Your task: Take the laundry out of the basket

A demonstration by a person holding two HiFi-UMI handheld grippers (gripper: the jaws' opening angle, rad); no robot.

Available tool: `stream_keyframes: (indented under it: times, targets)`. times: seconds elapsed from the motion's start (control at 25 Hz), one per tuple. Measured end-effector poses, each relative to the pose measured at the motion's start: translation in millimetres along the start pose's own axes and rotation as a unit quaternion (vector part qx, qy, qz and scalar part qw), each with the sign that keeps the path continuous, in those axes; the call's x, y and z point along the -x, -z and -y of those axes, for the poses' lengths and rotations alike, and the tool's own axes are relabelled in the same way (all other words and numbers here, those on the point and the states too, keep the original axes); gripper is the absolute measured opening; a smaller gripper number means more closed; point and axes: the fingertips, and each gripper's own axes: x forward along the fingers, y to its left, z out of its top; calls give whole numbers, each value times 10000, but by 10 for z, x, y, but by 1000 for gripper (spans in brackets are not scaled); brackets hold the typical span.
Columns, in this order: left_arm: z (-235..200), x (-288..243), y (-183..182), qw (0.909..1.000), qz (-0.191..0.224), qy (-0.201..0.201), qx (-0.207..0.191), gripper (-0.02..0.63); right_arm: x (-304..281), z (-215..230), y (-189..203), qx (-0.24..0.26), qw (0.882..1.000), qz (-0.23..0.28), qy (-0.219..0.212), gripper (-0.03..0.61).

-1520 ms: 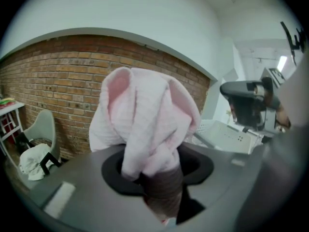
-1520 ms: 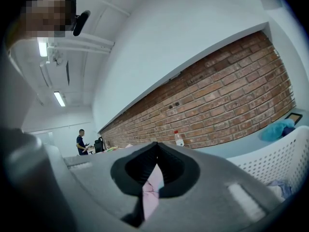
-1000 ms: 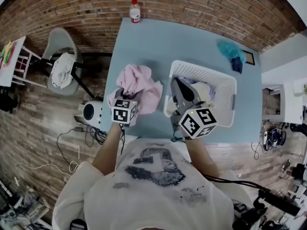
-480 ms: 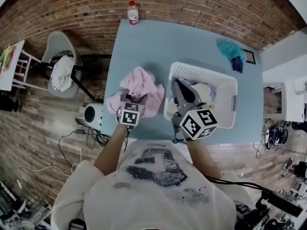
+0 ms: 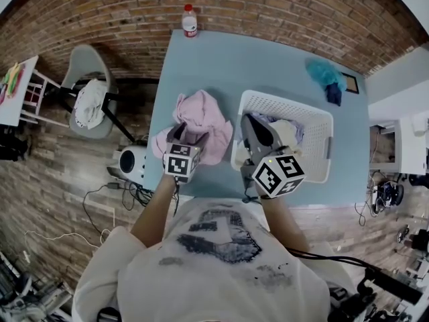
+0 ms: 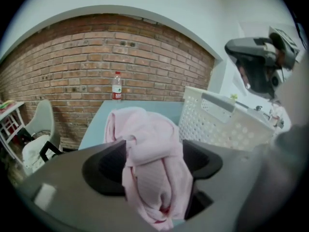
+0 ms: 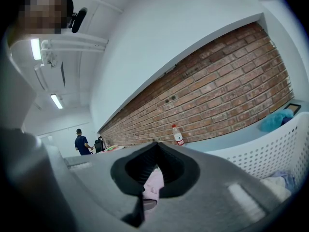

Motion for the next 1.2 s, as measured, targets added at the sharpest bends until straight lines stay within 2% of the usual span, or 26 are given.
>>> stream_keyframes:
  times: [0.36, 0.6, 0.76, 1.04, 1.2]
  targets:
    - [-11, 262, -196, 9994, 295, -92, 136, 341, 74, -63, 38, -18, 10000, 12, -48, -2]
    - [-3, 646, -611, 9951, 908, -382, 78, 329, 97, -116, 35, -2, 9999, 25, -122, -2]
    - [49, 875, -869, 9908, 1282, -431, 66, 267, 106, -190, -28, 46, 9997, 83, -226, -2]
    - [158, 1254, -1227, 9818, 1806, -552, -196, 196, 92, -384, -210, 647, 9970, 302, -298, -2]
    - [217, 1401, -1396, 9741, 2108, -687, -441, 99, 86, -430, -251, 686, 9964, 349, -347, -2]
